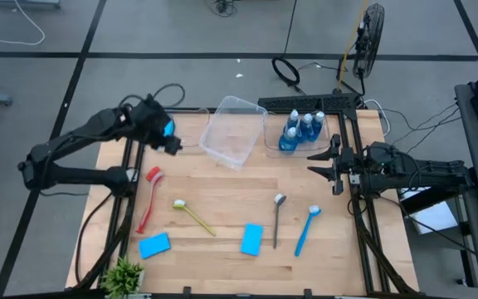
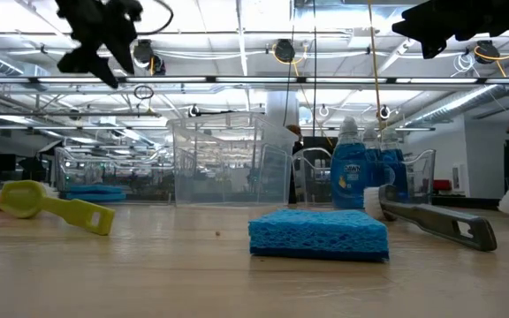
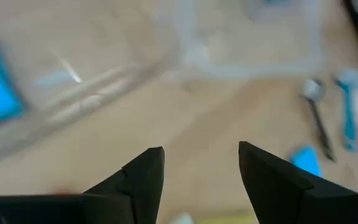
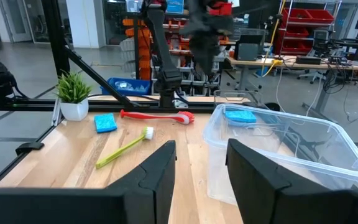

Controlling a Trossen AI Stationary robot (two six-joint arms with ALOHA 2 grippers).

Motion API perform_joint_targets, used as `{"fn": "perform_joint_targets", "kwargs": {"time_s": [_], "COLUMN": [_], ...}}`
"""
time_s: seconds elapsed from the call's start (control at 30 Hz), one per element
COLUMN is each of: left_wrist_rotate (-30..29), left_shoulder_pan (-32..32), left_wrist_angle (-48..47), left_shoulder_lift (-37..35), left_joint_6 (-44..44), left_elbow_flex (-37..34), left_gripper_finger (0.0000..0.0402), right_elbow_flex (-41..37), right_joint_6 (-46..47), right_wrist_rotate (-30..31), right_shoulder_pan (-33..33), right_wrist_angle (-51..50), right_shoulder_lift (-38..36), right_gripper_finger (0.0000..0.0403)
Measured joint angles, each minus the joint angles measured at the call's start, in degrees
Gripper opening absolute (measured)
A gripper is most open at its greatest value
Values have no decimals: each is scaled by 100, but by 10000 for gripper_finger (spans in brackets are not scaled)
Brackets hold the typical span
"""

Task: Pick & Place Kitchen Sink Supplies
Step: Put the blue sponge into the left transparent bin

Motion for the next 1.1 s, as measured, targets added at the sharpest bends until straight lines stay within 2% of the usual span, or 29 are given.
{"fn": "perform_joint_targets", "kwargs": {"time_s": [0.2, 0.43, 0.73, 0.9, 1.1], "left_wrist_rotate": [-53, -168, 471, 574, 577], "left_shoulder_pan": [-1675, -3211, -4290, -4844, -5406], "left_wrist_angle": [11, 6, -20, -251, -804], "left_shoulder_lift": [5, 636, 1605, 2051, 2394], "left_joint_6": [-1062, -1855, -2539, -2696, -2770], "left_elbow_flex": [0, 2, 2, 2, 2], "left_gripper_finger": [202, 198, 201, 209, 201], "right_elbow_flex": [0, 0, 0, 0, 0], "right_joint_6": [46, 40, 6, 6, 6], "right_wrist_rotate": [0, 0, 0, 0, 0], "right_shoulder_pan": [-1, 0, 0, -2, 0], "right_wrist_angle": [0, 0, 0, 0, 0], "right_shoulder_lift": [0, 0, 0, 0, 0], "right_gripper_finger": [130, 130, 130, 130, 130]}}
